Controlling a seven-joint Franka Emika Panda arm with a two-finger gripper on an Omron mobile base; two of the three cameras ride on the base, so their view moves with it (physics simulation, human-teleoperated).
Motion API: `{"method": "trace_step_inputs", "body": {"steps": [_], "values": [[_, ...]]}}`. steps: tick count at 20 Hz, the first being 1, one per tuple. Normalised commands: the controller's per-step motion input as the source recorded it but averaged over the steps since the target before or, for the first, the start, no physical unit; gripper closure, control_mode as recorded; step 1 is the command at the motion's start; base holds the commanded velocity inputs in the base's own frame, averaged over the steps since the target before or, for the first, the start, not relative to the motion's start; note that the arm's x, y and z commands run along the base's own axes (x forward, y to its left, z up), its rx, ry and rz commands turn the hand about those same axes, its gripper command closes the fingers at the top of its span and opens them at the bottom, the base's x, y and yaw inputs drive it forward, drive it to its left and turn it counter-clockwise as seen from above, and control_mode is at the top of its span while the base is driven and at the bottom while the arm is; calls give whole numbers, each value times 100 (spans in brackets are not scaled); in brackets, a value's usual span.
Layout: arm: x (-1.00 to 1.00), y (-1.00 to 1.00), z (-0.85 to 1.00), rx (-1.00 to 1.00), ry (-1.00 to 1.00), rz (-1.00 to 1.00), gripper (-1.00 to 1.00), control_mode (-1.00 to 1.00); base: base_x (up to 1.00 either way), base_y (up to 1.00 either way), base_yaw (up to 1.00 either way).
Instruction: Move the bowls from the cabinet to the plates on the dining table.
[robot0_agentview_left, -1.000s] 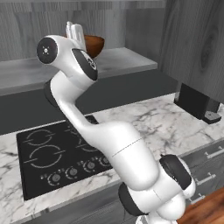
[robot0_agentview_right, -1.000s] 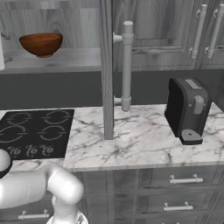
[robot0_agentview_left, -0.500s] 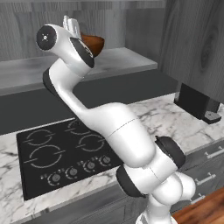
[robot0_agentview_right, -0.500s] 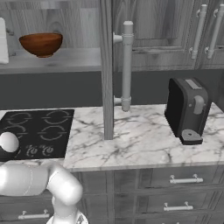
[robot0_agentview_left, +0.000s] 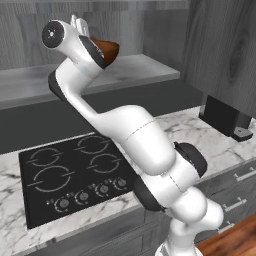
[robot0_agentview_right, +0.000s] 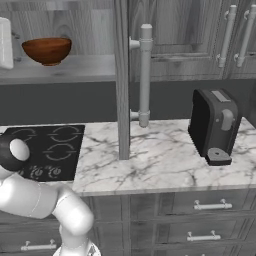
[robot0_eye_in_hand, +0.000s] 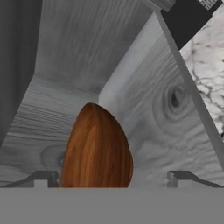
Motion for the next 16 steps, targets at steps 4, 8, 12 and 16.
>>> {"method": "trace_step_inputs", "body": {"steps": [4, 8, 12, 16], "values": [[10, 0, -16, 3, -3, -2, -100, -100, 0, 0, 0], [0, 0, -19, 1, -4, -3, -100, -100, 0, 0, 0], [3, 0, -18, 0, -8, -3, -100, -100, 0, 0, 0], [22, 0, -3, 0, -5, -2, -100, -100, 0, 0, 0]]}}
